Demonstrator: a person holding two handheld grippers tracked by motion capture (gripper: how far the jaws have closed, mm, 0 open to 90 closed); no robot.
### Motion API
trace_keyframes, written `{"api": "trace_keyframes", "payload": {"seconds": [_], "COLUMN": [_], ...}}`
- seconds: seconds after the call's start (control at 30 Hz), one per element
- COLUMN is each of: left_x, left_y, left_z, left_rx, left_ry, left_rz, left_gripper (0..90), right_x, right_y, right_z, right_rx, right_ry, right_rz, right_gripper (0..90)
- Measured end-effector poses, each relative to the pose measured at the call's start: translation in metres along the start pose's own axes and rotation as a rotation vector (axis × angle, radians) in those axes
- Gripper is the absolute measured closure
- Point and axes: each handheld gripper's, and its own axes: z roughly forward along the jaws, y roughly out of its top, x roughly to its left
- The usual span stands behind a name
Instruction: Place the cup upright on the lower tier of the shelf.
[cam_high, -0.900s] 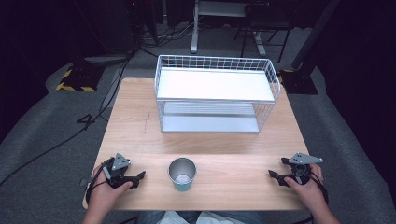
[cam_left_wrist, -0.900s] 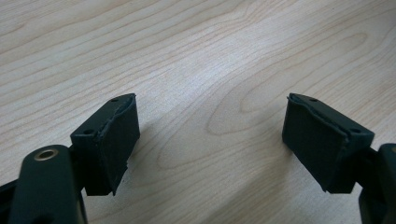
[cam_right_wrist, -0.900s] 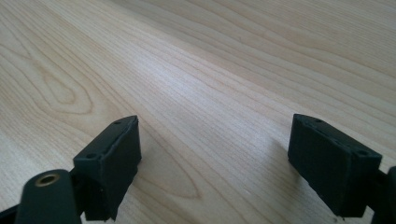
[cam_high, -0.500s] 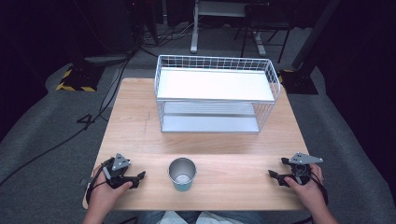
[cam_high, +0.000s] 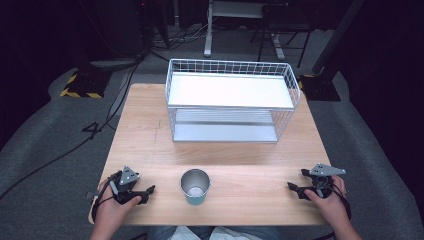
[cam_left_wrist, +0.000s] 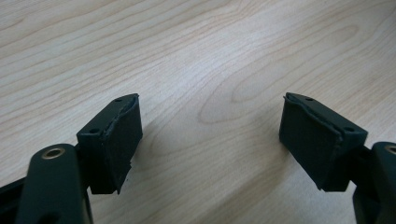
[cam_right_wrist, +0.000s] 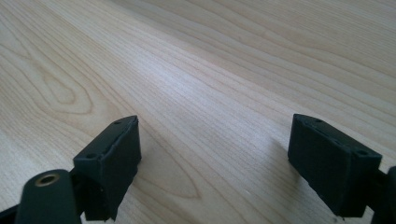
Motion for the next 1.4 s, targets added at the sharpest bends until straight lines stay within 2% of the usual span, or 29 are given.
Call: {"api": "trace_keyframes", "payload": {"seconds": [0.1, 0.27, 0.37, 0.47, 0.6, 0.67, 0.77, 0.97, 1.17, 1.27, 1.4], "left_x": [-0.005, -0.012, -0.017, -0.023, -0.036, -0.038, -0.048, -0.063, -0.076, -0.088, -0.096], "left_y": [0.002, 0.004, 0.003, 0.003, 0.003, 0.003, 0.003, 0.002, 0.006, 0.011, 0.014], "left_z": [-0.010, -0.023, -0.029, -0.037, -0.050, -0.053, -0.065, -0.077, -0.085, -0.087, -0.089], "left_rx": [-0.025, -0.036, -0.044, -0.055, -0.095, -0.104, -0.144, -0.200, -0.199, -0.200, -0.209], "left_ry": [0.002, 0.010, -0.005, -0.004, -0.004, -0.003, 0.005, 0.001, -0.013, -0.040, -0.058], "left_rz": [-0.008, -0.021, -0.029, -0.030, -0.036, -0.030, -0.021, -0.004, 0.040, 0.072, 0.088], "left_gripper": [22.5, 22.9, 23.1, 23.3, 23.2, 23.3, 23.6, 24.0, 23.5, 23.2, 22.9], "right_x": [0.000, 0.000, 0.000, 0.001, 0.001, 0.001, 0.001, 0.001, 0.001, 0.001, 0.001], "right_y": [0.000, 0.000, 0.001, 0.002, 0.003, 0.003, 0.003, 0.003, 0.003, 0.003, 0.003], "right_z": [0.000, 0.000, 0.001, 0.002, 0.003, 0.003, 0.003, 0.003, 0.003, 0.003, 0.003], "right_rx": [0.000, 0.000, -0.002, 0.000, 0.000, 0.000, 0.000, 0.000, 0.000, 0.000, 0.000], "right_ry": [0.000, 0.000, -0.003, -0.006, -0.006, -0.006, -0.006, -0.007, -0.006, -0.006, -0.006], "right_rz": [0.000, 0.000, 0.004, 0.003, 0.003, 0.003, 0.003, 0.003, 0.003, 0.003, 0.003], "right_gripper": [17.4, 17.4, 17.4, 17.4, 17.4, 17.4, 17.4, 17.4, 17.4, 17.4, 17.4]}}
